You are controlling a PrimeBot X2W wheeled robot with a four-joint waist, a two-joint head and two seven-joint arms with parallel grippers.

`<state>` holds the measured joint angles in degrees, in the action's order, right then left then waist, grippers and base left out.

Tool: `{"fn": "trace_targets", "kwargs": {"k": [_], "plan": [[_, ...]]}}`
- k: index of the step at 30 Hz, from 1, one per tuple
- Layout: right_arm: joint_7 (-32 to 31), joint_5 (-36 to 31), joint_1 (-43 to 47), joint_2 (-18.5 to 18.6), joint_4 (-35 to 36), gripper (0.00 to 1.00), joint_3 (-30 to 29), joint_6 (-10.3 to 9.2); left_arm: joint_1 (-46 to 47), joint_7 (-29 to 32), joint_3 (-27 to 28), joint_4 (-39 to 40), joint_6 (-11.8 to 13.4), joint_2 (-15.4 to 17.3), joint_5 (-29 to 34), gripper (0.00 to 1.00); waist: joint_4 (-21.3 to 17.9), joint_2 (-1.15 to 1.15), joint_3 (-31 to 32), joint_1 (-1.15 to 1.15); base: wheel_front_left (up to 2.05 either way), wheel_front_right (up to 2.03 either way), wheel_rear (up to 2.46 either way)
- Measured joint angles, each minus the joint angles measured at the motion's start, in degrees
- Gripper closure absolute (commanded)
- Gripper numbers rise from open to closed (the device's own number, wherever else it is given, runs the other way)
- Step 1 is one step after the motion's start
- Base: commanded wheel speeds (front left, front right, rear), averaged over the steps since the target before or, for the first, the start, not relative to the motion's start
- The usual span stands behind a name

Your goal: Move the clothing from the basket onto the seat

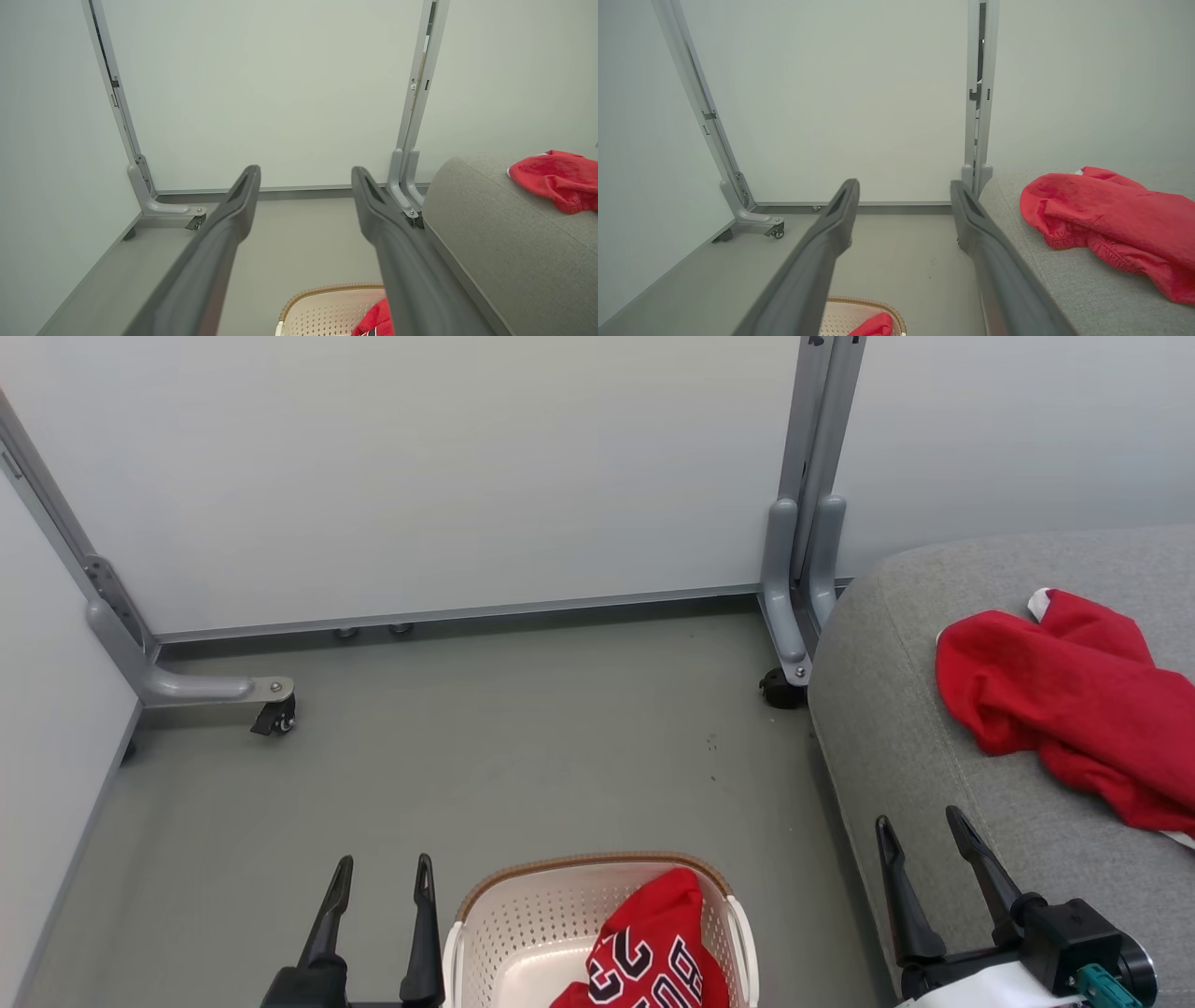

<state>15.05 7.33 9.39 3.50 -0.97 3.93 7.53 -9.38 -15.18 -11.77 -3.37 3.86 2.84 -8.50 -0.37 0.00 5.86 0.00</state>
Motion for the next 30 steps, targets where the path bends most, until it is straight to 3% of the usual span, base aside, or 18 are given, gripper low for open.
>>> {"fn": "trace_targets", "kwargs": {"k": [5,18,25,30], "plan": [[0.0,0.0,0.0,0.0,0.0,0.0,0.1,0.0,0.0,0.0,-0.7,-0.3,0.1,0.0,1.1,0.0,0.0,0.0,-0.4,0.0,0.0,0.0,0.0],[0.0,0.5,-1.1,0.2,0.7,0.0,-1.0,0.0,2.9,0.0,-2.5,-2.4,-3.3,0.0,2.5,0.0,-0.1,0.0,-4.6,0.0,0.0,0.0,0.0],[0.0,0.6,-7.9,0.3,3.1,0.0,-2.4,0.0,11.4,0.0,-4.1,-5.3,-5.3,0.0,2.7,0.0,-0.5,0.0,-11.0,0.0,0.0,0.0,0.0],[0.0,0.6,-14.1,0.1,4.5,0.0,-2.4,0.0,19.6,0.0,-7.1,-10.8,-8.6,-0.1,4.6,0.0,-1.3,0.0,-17.8,0.0,0.0,0.0,0.0]]}}
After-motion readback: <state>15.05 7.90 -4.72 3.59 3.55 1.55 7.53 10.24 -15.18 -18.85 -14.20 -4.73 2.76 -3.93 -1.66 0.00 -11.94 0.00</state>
